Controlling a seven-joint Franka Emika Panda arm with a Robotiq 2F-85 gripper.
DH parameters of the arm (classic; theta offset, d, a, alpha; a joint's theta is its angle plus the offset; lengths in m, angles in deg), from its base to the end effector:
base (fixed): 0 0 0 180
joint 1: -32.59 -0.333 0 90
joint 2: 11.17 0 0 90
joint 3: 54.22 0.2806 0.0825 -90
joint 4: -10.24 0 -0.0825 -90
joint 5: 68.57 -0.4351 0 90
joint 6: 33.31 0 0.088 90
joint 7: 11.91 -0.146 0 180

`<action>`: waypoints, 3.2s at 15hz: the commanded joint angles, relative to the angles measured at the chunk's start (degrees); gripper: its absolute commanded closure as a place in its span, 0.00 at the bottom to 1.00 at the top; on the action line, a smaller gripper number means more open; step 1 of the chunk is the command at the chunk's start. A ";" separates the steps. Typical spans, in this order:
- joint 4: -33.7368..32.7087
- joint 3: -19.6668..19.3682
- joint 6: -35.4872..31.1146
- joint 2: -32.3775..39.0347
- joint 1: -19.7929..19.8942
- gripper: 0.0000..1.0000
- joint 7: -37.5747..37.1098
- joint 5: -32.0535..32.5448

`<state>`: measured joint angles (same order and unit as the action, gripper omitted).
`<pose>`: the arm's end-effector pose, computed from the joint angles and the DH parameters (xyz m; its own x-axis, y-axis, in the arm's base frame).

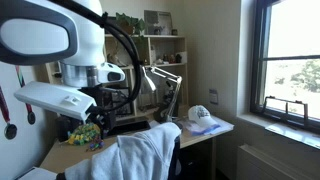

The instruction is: Adjust the desk lamp

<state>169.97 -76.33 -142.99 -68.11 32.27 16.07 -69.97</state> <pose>0.3481 -0.0917 0.3901 0.9497 0.2157 0.2271 0.2728 -0.9257 -0.2618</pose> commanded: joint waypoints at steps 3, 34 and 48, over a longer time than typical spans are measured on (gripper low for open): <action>-1.49 0.86 -1.43 1.80 -0.02 0.00 0.93 -0.51; -59.69 -0.16 -1.48 56.48 0.98 0.00 51.29 -41.11; -80.38 16.12 -1.78 74.24 9.64 0.00 50.25 -43.11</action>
<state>95.92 -62.71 -146.47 2.24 40.04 66.76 -112.25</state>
